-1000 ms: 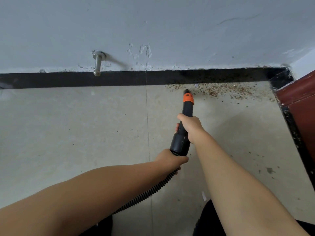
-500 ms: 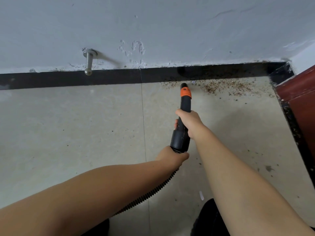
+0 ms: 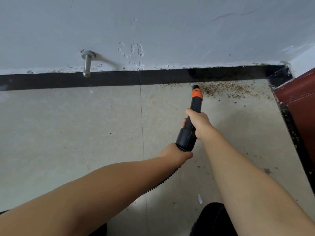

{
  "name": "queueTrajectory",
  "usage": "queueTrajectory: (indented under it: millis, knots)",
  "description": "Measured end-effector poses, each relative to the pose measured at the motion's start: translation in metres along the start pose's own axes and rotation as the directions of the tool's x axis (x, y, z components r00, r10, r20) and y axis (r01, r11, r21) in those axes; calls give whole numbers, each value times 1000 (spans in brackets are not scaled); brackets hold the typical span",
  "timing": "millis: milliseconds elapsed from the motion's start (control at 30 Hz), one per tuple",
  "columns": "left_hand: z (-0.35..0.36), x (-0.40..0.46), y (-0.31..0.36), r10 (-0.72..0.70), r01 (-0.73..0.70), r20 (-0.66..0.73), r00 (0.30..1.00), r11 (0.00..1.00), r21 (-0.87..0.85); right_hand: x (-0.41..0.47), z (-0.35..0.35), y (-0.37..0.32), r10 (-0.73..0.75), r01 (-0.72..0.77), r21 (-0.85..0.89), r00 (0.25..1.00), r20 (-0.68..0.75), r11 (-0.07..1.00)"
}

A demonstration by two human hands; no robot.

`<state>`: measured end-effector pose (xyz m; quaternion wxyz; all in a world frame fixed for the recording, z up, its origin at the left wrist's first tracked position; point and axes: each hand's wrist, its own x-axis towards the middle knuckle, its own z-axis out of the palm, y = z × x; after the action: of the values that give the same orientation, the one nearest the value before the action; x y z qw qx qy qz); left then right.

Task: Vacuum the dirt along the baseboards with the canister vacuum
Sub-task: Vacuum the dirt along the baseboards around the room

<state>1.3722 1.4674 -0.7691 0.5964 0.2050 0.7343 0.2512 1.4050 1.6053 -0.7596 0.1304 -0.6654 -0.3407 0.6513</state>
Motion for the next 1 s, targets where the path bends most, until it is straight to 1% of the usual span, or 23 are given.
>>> queueTrajectory:
  millis: [133,233,533,767,1000]
  knots:
    - [2,9,12,10,-9,-30,999,999,30,10,-5,-10,-12,12,17,1000,-1,1000]
    - [1,10,12,-3,5,-50,999,1000,29,12,0,-10,-16,16,3,999,30,1000]
    - [0,-3,3,-38,32,-61,997,995,-97,0,14,-8,13,2,-94,988,155,996]
    - [4,-19,0,-27,25,-8,1000,984,-179,-11,13,-7,72,-36,-165,974,216,986]
    - [-13,-25,-9,-65,48,-59,996,965,-256,-21,45,-6,81,-26,-206,961,265,978]
